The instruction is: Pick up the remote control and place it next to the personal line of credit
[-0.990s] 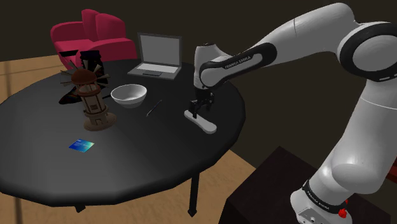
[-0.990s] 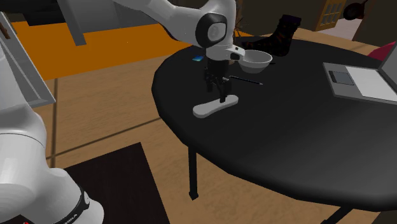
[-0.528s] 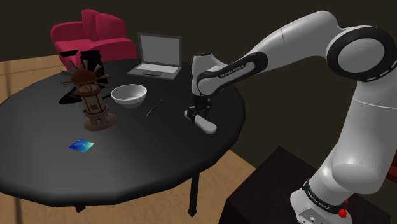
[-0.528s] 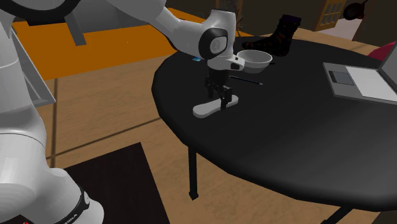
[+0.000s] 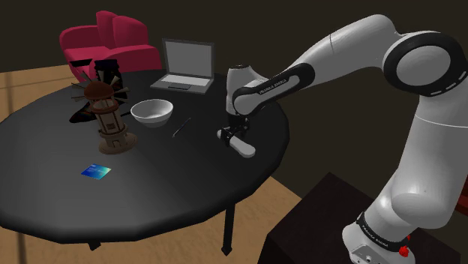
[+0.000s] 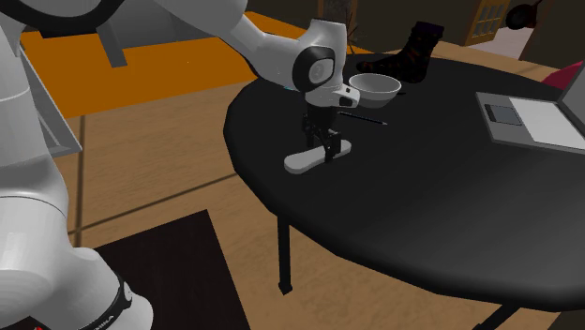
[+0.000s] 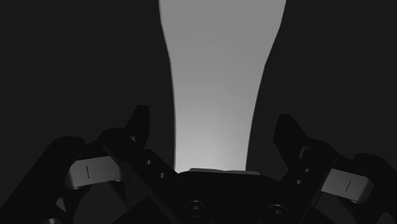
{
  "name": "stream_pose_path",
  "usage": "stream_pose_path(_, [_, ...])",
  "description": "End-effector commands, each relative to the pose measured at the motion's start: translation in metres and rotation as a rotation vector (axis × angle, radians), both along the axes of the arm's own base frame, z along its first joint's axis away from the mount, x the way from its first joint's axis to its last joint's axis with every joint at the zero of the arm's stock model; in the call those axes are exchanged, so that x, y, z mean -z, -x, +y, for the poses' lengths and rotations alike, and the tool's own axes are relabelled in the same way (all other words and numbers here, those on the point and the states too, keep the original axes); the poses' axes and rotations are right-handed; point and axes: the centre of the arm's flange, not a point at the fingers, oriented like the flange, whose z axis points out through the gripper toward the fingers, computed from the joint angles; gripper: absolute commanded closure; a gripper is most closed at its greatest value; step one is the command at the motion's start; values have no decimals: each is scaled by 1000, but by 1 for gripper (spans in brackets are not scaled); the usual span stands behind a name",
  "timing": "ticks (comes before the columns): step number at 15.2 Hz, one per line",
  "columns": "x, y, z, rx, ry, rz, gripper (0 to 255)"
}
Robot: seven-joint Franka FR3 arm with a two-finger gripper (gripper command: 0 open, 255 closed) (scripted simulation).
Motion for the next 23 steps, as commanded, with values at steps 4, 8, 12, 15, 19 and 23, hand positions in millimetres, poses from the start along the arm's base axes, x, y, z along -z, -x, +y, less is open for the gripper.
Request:
stream_pose_path(4, [0, 0, 0, 0, 0, 0, 255])
stream_pose_path(8, [0, 0, 0, 0, 0, 0, 255])
stream_pose_path(12, [-11, 0, 0, 0, 0, 0, 255])
stream_pose_path(15, [-26, 0, 0, 0, 0, 0, 255])
stream_pose_path(19, [-47, 0, 0, 0, 0, 0, 255])
stream_pose_path(23, [-69, 0, 0, 0, 0, 0, 255])
